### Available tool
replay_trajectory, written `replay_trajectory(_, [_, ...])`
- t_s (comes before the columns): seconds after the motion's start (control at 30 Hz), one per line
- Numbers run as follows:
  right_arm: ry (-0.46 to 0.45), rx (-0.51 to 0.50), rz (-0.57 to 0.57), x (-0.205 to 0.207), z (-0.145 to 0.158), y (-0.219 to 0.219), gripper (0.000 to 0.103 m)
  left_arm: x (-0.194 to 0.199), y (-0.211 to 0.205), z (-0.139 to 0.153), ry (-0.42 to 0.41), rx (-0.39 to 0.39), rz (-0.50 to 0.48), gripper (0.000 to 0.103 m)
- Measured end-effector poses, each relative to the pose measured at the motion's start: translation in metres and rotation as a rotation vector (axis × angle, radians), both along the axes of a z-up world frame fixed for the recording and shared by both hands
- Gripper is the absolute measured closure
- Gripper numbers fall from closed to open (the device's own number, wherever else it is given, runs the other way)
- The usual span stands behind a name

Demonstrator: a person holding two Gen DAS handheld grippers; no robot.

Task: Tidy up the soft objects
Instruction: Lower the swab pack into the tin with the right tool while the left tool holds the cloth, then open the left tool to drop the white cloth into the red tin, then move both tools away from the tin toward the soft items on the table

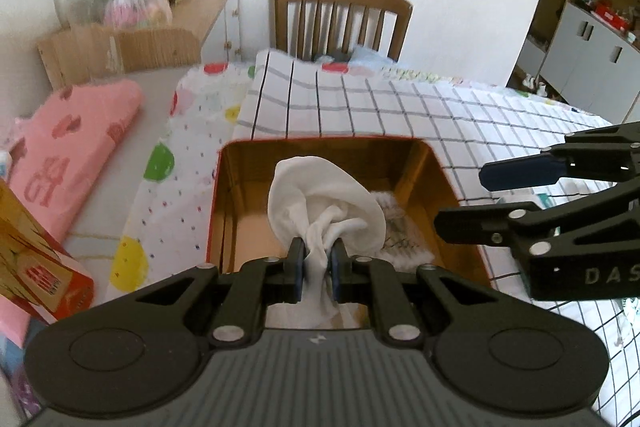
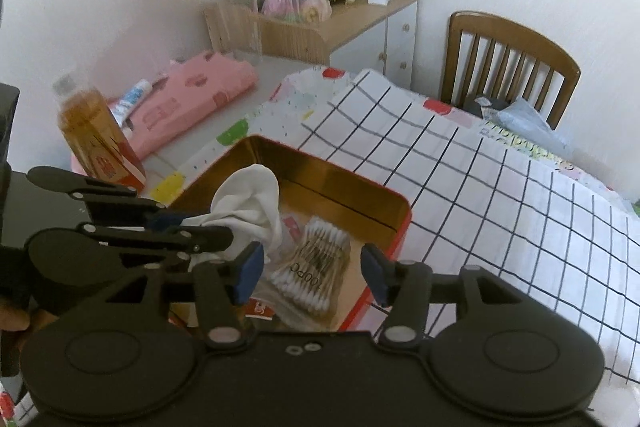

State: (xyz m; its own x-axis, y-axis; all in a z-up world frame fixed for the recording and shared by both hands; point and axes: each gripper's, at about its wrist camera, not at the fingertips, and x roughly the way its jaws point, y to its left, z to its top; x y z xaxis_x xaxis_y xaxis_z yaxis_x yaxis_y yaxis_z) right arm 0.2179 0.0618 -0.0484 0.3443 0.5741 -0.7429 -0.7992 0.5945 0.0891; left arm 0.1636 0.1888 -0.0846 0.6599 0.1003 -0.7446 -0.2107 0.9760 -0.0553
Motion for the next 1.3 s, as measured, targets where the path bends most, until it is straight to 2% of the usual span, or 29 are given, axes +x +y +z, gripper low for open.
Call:
replay_trajectory(0.2, [-0.022, 0.031, -0.007, -0.005, 0.014, -0.021, 0.045, -0.006, -0.012, 0.014, -0.019, 0.030, -0.002, 0.091])
replay_trajectory(0.3, [-0.025, 0.031, -0.009, -0.007, 0.015, -0.028, 0.045, -0.004, -0.014, 0.009, 0.003, 0.041, 0.000, 0.091])
replay_trajectory(0.53, [-0.018, 0.037, 0.004, -0.017, 0.018, -0.044, 0.045, -0.004, -0.010, -0.008, 0.018, 0.007, 0.034, 0.090])
replay_trajectory(0.6, [-0.021, 0.041, 0.011, -0.021, 0.020, -0.049, 0.045, -0.002, -0.009, -0.011, 0.022, 0.004, 0.039, 0.083])
replay_trajectory(0.63, [-0.021, 0.045, 0.013, -0.023, 0.021, -0.051, 0.045, -0.002, -0.008, -0.012, 0.022, 0.001, 0.039, 0.072])
replay_trajectory(0.67, [-0.018, 0.051, 0.014, -0.025, 0.023, -0.055, 0.045, -0.001, -0.008, -0.013, 0.022, 0.001, 0.040, 0.051])
replay_trajectory(0.73, [-0.012, 0.061, 0.015, -0.028, 0.025, -0.061, 0.045, 0.000, -0.008, -0.015, 0.017, -0.001, 0.045, 0.029])
replay_trajectory(0.97, [-0.015, 0.093, 0.016, -0.038, 0.037, -0.095, 0.045, -0.001, -0.020, -0.007, 0.003, 0.022, 0.036, 0.029])
replay_trajectory(1.3, [-0.031, 0.145, -0.083, -0.042, 0.054, -0.173, 0.041, -0.017, -0.052, 0.028, -0.056, 0.043, 0.016, 0.029])
